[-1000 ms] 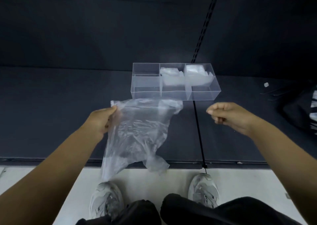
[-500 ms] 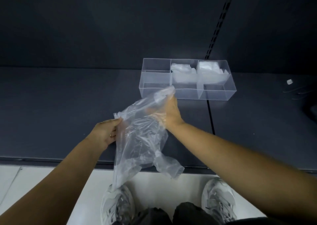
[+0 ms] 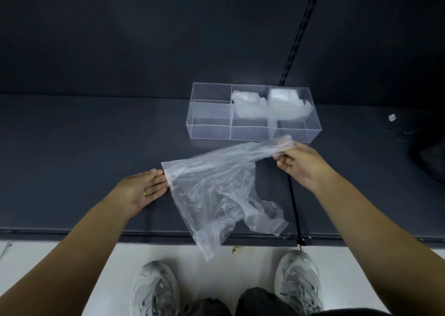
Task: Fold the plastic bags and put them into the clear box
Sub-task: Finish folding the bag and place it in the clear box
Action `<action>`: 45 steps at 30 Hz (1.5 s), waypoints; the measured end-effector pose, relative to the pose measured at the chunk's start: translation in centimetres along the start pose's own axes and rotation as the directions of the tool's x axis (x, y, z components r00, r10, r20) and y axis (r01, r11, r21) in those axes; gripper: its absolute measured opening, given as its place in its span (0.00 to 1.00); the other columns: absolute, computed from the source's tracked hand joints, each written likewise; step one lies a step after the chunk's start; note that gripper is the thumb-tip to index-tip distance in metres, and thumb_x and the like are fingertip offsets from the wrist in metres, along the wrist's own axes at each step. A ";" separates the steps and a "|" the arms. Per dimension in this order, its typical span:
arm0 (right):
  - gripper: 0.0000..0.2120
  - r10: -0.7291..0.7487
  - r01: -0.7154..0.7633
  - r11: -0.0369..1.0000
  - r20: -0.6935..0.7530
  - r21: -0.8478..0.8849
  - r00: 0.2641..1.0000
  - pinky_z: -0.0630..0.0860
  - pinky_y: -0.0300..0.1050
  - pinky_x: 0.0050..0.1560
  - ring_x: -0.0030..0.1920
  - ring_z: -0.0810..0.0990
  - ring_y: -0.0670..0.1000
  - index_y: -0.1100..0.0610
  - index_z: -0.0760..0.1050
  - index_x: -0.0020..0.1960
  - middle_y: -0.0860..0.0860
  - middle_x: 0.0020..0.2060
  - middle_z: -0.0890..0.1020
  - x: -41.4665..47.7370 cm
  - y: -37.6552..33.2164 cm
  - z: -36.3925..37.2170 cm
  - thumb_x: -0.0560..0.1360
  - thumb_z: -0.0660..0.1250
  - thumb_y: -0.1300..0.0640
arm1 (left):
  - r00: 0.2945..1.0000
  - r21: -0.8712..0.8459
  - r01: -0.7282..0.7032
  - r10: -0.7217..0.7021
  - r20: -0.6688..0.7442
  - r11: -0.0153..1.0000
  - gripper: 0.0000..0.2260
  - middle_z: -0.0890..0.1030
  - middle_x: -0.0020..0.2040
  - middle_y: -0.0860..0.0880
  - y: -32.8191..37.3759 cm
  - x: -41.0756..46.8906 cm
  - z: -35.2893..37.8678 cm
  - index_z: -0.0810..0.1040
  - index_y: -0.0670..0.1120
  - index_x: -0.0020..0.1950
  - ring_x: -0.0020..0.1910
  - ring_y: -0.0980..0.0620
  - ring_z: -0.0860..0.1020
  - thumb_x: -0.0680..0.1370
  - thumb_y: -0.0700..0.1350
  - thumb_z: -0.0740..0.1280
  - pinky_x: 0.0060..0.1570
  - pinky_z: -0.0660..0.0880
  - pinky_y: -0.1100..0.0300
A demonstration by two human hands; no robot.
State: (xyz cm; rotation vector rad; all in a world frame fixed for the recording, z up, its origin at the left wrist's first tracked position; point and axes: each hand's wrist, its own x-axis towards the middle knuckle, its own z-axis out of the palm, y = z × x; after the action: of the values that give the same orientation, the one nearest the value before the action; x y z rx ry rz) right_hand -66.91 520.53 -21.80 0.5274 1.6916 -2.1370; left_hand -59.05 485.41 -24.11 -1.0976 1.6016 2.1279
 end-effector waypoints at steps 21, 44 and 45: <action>0.26 -0.086 0.237 0.605 0.234 -0.760 0.968 0.72 0.33 0.41 0.42 0.75 0.38 0.31 0.68 0.57 0.38 0.48 0.69 -13.1 5.2 -2.2 0.61 0.70 0.30 | 0.993 0.329 0.098 -0.112 0.023 0.939 0.19 0.85 0.42 0.41 -5.1 -7.3 2.8 0.80 0.38 0.50 0.40 0.45 0.85 0.74 0.55 0.70 0.34 0.80 0.58; 0.26 -0.501 -0.178 0.148 -0.229 -0.973 0.835 0.70 0.58 0.59 0.59 0.72 0.66 0.60 0.71 0.66 0.63 0.60 0.73 -10.1 2.4 -6.5 0.70 0.73 0.57 | 0.672 0.844 -0.455 0.731 0.117 0.283 0.06 0.80 0.44 0.48 -6.6 -9.2 3.9 0.81 0.44 0.47 0.40 0.51 0.78 0.79 0.38 0.64 0.40 0.71 0.63; 0.24 -0.619 -0.054 0.101 -0.106 -0.993 0.779 0.70 0.59 0.61 0.60 0.72 0.65 0.61 0.72 0.66 0.63 0.61 0.72 -10.2 2.7 -4.2 0.71 0.71 0.59 | 0.588 0.838 -0.514 0.786 0.191 0.181 0.08 0.80 0.49 0.45 -6.3 -9.0 5.3 0.81 0.43 0.53 0.45 0.47 0.78 0.78 0.36 0.63 0.46 0.73 0.60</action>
State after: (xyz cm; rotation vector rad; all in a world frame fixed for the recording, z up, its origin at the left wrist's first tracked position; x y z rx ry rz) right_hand -56.52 524.56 -19.85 0.2985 3.2326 -0.4276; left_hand -51.26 494.45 -21.71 -0.3109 3.2110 0.9993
